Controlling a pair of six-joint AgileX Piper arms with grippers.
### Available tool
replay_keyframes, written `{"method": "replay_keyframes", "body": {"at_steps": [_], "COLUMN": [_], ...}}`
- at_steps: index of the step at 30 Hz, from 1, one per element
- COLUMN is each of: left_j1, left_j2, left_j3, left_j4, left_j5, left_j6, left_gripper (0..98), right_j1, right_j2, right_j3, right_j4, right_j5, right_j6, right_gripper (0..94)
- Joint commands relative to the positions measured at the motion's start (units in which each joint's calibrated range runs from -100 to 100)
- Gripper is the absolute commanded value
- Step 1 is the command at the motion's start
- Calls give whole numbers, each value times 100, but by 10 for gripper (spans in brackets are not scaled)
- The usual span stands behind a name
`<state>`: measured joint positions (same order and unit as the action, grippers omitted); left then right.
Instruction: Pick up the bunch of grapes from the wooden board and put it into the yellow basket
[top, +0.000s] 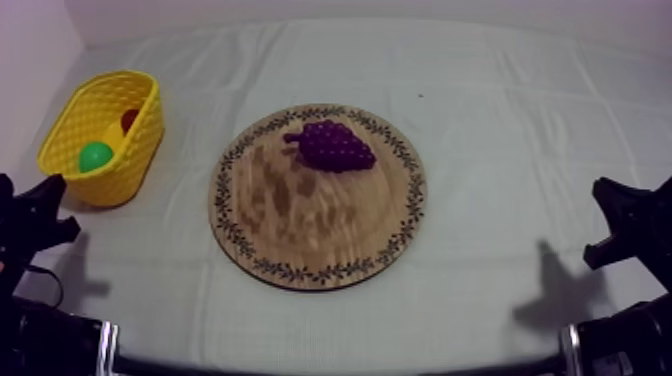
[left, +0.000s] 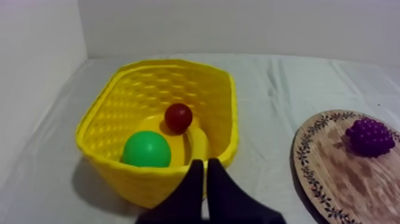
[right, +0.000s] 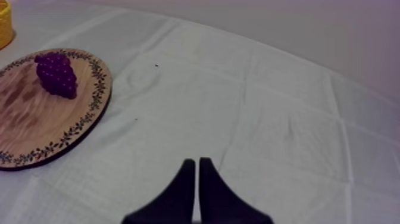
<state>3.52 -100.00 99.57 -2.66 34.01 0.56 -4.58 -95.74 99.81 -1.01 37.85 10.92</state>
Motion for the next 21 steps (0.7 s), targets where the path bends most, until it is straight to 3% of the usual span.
{"method": "replay_keyframes", "body": {"at_steps": [1,11,17,21], "left_j1": [-1,-1,174,315], "left_j2": [0,450,1313,2048], "left_j3": [-9,-269,-1312,-2378], "left_j4": [2,-33,-42,2], "left_j5": [3,-261,-275,42], "left_j6": [-4,-81,49,46], "left_gripper": [0,0,0,0], "right_j1": [-2,-2,-2,-2], "right_j2": [-1,-1,-1,-1], "right_j3": [-3,-3,-3,-3], "right_j4": [1,1,1,1], "right_j5": [-3,-3,-3,-3], "right_j6": [4,4,4,2], "right_gripper": [4,4,4,4]}}
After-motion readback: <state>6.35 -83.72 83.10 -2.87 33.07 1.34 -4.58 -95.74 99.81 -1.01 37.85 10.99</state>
